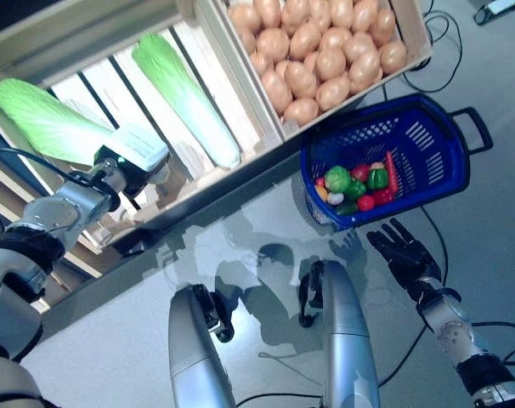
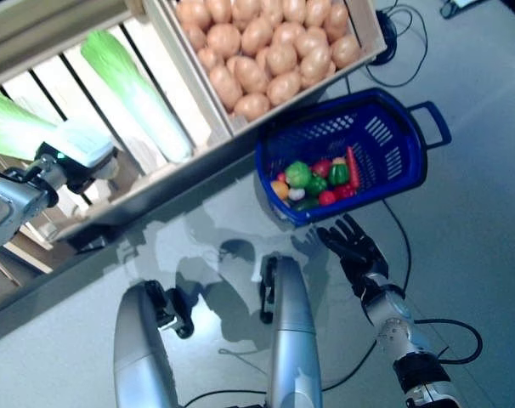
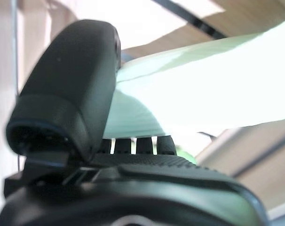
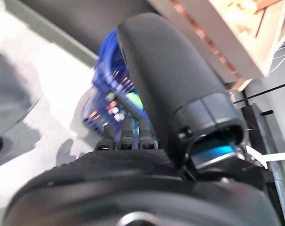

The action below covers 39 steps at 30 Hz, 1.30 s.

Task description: Put vegetables into the basket

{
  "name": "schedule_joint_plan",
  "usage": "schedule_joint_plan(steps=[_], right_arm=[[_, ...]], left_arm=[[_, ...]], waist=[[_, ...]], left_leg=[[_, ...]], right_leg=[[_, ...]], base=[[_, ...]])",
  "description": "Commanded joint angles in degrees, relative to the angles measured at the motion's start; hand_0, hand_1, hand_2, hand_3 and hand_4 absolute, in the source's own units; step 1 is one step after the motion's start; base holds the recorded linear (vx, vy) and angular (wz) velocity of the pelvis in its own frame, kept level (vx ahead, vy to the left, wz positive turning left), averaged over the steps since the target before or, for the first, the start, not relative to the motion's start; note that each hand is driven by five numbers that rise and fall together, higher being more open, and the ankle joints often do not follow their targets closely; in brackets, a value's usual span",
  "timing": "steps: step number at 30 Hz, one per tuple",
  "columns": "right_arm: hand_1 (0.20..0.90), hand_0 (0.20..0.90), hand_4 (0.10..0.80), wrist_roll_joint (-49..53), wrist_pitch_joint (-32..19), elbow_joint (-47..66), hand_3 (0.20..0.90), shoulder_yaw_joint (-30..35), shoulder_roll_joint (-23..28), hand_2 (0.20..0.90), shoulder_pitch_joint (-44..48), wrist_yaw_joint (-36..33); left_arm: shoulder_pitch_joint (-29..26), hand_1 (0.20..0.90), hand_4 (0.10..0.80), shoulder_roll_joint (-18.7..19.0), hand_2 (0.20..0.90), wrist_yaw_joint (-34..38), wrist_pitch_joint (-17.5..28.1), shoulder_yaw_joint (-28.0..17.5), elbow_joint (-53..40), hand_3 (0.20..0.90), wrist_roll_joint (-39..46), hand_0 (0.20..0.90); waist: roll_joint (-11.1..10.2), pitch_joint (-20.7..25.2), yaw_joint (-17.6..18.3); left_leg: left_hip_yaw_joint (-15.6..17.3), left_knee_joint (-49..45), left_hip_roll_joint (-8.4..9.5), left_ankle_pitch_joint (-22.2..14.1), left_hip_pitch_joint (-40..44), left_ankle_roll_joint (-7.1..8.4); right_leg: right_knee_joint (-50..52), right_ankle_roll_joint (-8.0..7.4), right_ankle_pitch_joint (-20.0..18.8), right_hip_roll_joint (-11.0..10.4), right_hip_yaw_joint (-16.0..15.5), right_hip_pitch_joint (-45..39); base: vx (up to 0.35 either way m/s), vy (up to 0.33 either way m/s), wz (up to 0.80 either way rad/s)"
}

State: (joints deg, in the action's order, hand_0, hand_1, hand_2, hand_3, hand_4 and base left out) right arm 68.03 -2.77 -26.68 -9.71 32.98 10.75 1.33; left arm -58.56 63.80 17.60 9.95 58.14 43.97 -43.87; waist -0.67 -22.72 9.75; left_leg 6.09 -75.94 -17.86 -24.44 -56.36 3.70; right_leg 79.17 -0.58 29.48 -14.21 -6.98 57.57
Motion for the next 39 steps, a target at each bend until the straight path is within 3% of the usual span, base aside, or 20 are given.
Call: schedule_joint_plan(steps=[1,3,5,7,8,9,11,14,15,18,20,21,24,25,28,35,39], right_arm=[[0.900,0.900,0.800,3.17,-6.86,1.69,0.900,0.61,0.14,0.900,0.19,1.21],[0.900,0.900,0.800,2.53,-7.28,0.99,0.900,0.28,-0.47,0.900,-0.13,1.16],[0.900,0.900,0.800,-0.50,-8.42,0.30,0.900,-0.57,-1.58,0.900,-0.97,0.80],[0.900,0.900,0.800,-4.84,-10.09,1.08,0.900,-1.28,-2.01,0.900,-1.97,1.21],[0.900,0.900,0.800,-7.42,-11.22,1.85,0.900,-1.77,-2.43,0.900,-2.27,1.04],[0.900,0.900,0.800,-9.65,-12.30,2.71,0.900,-2.35,-2.80,0.900,-2.63,0.25],[0.900,0.900,0.800,-14.19,-14.93,4.33,0.900,-3.35,-3.06,0.900,-2.83,-0.03],[0.900,0.900,0.800,-19.38,-17.73,5.98,0.900,-4.20,-4.02,0.900,-3.39,2.23],[0.900,0.900,0.800,-22.35,-19.51,6.90,0.900,-4.71,-4.75,0.900,-3.75,4.97],[0.900,0.900,0.800,-29.38,-20.77,7.89,0.900,-5.05,-4.21,0.900,-2.52,5.96],[0.900,0.900,0.800,-30.30,-20.84,7.86,0.900,-5.23,-3.71,0.900,-1.27,6.35],[0.900,0.900,0.800,-31.93,-19.57,8.07,0.900,-5.36,-3.63,0.900,0.55,6.98],[0.900,0.900,0.800,-31.26,-14.69,8.66,0.900,-6.11,-3.36,0.900,3.71,11.55],[0.900,0.900,0.800,-31.29,-11.62,8.51,0.900,-6.55,-3.22,0.900,4.70,13.97],[0.900,0.900,0.800,-31.43,-9.30,9.35,0.900,-7.56,-2.36,0.900,7.11,15.51],[0.900,0.900,0.800,-43.04,-6.07,14.65,0.900,-8.83,-0.81,0.900,12.02,11.74],[0.900,0.900,0.800,-44.30,-0.71,16.76,0.900,-9.88,0.26,0.900,16.63,12.07]], left_arm=[[-0.30,0.300,0.400,3.20,0.300,9.76,1.46,-4.88,0.89,0.300,7.64,0.300],[0.55,0.300,0.400,2.79,0.300,12.46,3.97,-5.72,-0.03,0.300,10.42,0.300],[1.52,0.300,0.400,2.24,0.300,17.50,10.96,-7.01,-2.42,0.300,9.49,0.300],[2.13,0.300,0.400,2.49,0.300,19.20,14.96,-8.48,-6.24,0.300,11.30,0.300],[2.72,0.300,0.400,2.67,0.300,19.44,16.10,-9.29,-8.34,0.300,13.03,0.300],[3.66,0.300,0.400,2.44,0.300,19.41,16.91,-10.32,-10.11,0.300,14.59,0.300],[6.03,0.300,0.400,1.56,0.300,18.43,18.60,-13.35,-12.55,0.300,19.14,0.300],[12.28,0.300,0.400,-1.49,0.300,15.92,23.57,-21.19,-14.43,0.300,28.37,0.300],[17.25,0.300,0.400,-4.98,0.300,12.08,27.73,-27.85,-15.60,0.300,34.26,0.300],[22.63,0.300,0.400,-12.06,0.300,0.32,33.13,-36.33,-16.42,0.300,46.99,0.300],[23.43,0.300,0.400,-14.87,0.300,-6.39,33.41,-38.72,-16.57,0.300,54.86,0.300],[24.35,0.300,0.400,-18.88,0.300,-12.67,33.01,-41.33,-16.73,0.300,61.41,0.300],[25.39,0.300,0.400,-24.23,0.300,-22.40,31.00,-44.23,-17.59,0.300,74.03,0.300],[25.47,0.300,0.400,-25.71,0.300,-24.73,30.46,-44.75,-17.51,0.300,77.85,0.300],[25.23,0.300,0.400,-28.36,0.300,-28.13,28.24,-46.01,-17.20,0.300,85.23,0.300],[27.29,0.300,0.400,-33.12,0.300,-27.16,24.14,-46.70,-20.41,0.300,86.95,0.300],[27.02,0.300,0.400,-34.93,0.300,-27.25,22.24,-46.36,-20.68,0.300,87.76,0.300]], waist=[[0.80,6.98,0.58],[0.92,7.77,0.40],[1.04,8.80,0.01],[1.15,9.82,-0.47],[1.16,10.38,-0.72],[1.07,10.80,-0.95],[0.92,11.62,-1.51],[0.66,13.13,-2.32],[0.47,14.24,-2.92],[0.24,15.82,-3.54],[0.14,16.26,-3.71],[0.07,17.28,-3.84],[0.01,18.92,-3.95],[0.00,19.69,-3.93],[-0.14,21.05,-3.79],[-0.21,22.58,-3.83],[-0.24,22.98,-4.00]], left_leg=[[-0.50,9.86,-1.07,1.56,7.65,0.97],[-0.20,12.88,-0.52,2.21,10.42,0.78],[0.19,18.25,0.13,3.64,14.92,0.68],[0.84,22.33,0.60,4.51,18.30,0.62],[1.48,25.27,0.75,6.72,19.63,0.17],[1.47,26.48,1.11,5.52,21.92,0.55],[2.35,30.90,1.40,8.18,24.73,0.05],[3.47,37.49,2.40,10.30,31.06,-0.18],[4.20,41.63,3.13,11.92,34.82,-0.24],[5.58,47.88,4.13,14.54,40.70,0.38],[5.92,49.91,4.53,15.41,42.76,0.56],[6.60,53.35,5.10,16.63,45.81,0.73],[7.20,59.45,6.44,18.60,51.07,1.10],[7.52,61.90,6.87,19.47,52.69,1.22],[7.50,66.93,8.07,21.16,55.81,1.50],[7.30,74.68,9.63,23.61,60.26,1.43],[6.88,77.49,10.28,24.27,61.33,1.27]], right_leg=[[-10.64,-6.40,-6.64,-3.34,3.55,-8.45],[-13.35,-6.36,-7.30,-3.24,3.65,-10.77],[-17.69,-6.34,-8.46,-3.31,3.57,-14.59],[-21.12,-6.54,-9.35,-3.51,3.13,-17.48],[-23.57,-6.15,-11.37,-3.49,2.47,-18.51],[-24.39,-6.80,-10.36,-3.57,2.42,-20.56],[-28.04,-6.41,-12.84,-3.67,1.24,-22.97],[-33.73,-6.66,-14.56,-3.43,-0.25,-28.76],[-37.56,-6.77,-15.80,-2.93,-1.30,-32.32],[-45.04,-6.49,-17.71,-0.81,-2.79,-38.81],[-48.01,-6.27,-18.27,0.05,-3.31,-41.32],[-52.05,-6.10,-19.01,1.38,-3.72,-44.64],[-59.11,-6.07,-20.57,3.85,-3.50,-50.29],[-61.93,-6.06,-21.25,4.76,-3.46,-52.17],[-67.58,-6.34,-22.90,6.76,-2.86,-55.73],[-75.53,-6.30,-26.26,9.01,-2.02,-60.36],[-77.71,-6.28,-27.11,9.76,-1.75,-61.51]], base=[[0.000,0.000,0.00],[0.058,0.003,0.00],[0.092,-0.002,0.03],[0.014,-0.012,0.06],[0.000,0.000,0.00],[-0.047,-0.026,-0.04],[-0.012,-0.023,-0.06],[0.082,-0.030,-0.12],[0.118,-0.050,-0.17],[0.081,-0.064,-0.03],[0.053,-0.054,-0.04],[0.079,-0.056,-0.03],[0.118,-0.043,0.00],[0.144,-0.020,-0.07],[0.099,-0.023,-0.11],[0.055,-0.023,-0.10],[0.004,-0.008,0.01]])
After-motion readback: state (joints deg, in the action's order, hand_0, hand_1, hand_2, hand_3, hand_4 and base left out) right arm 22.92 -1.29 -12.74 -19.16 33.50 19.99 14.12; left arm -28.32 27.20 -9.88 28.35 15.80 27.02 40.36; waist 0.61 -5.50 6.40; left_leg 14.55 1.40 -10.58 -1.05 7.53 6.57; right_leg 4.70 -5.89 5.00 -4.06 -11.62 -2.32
